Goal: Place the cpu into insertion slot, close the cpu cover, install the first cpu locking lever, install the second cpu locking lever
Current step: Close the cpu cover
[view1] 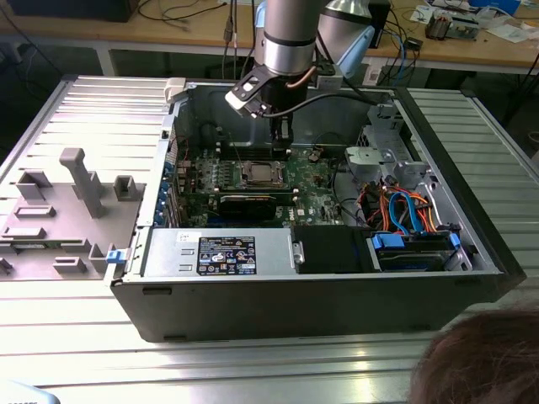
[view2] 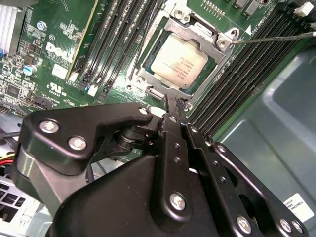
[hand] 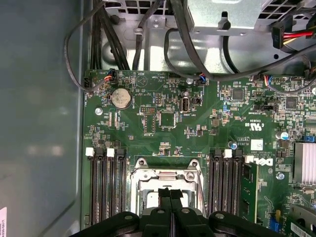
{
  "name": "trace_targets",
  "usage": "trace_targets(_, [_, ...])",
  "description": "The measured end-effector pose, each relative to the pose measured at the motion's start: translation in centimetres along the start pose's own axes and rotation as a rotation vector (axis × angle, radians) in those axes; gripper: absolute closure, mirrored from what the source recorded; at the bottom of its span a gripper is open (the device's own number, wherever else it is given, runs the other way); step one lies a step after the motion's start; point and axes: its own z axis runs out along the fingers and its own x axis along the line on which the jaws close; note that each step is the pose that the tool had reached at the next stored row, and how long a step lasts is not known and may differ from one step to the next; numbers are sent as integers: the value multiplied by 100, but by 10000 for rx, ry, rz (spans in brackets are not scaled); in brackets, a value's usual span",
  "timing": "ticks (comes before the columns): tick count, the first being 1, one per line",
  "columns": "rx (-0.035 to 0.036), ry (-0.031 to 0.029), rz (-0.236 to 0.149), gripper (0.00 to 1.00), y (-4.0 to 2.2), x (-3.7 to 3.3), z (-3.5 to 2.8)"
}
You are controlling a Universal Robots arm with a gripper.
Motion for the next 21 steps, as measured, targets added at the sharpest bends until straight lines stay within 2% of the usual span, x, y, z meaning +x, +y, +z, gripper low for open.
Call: trace_targets(21, [0,0,0,89,-80,3,23])
